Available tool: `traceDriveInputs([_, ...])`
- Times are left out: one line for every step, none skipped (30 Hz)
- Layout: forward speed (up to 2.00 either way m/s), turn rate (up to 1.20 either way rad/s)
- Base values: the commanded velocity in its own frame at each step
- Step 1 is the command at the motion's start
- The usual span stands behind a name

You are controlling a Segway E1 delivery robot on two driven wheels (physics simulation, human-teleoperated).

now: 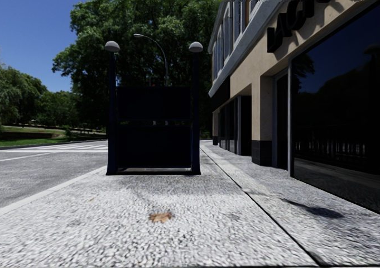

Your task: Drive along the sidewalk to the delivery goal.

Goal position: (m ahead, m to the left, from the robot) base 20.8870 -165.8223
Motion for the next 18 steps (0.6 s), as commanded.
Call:
traceDriveInputs([1.34,-0.42])
traceDriveInputs([1.34,-0.42])
traceDriveInputs([1.34,-0.42])
traceDriveInputs([1.34,-0.42])
traceDriveInputs([1.34,-0.43])
traceDriveInputs([1.34,-0.45])
traceDriveInputs([1.34,-0.46])
traceDriveInputs([1.34,-0.46])
traceDriveInputs([1.33,-0.47])
traceDriveInputs([1.33,-0.47])
traceDriveInputs([1.33,-0.47])
traceDriveInputs([1.35,-0.47])
traceDriveInputs([1.44,-0.47])
traceDriveInputs([1.54,-0.47])
traceDriveInputs([1.54,-0.47])
traceDriveInputs([1.59,-0.47])
traceDriveInputs([1.62,-0.47])
traceDriveInputs([1.62,-0.47])
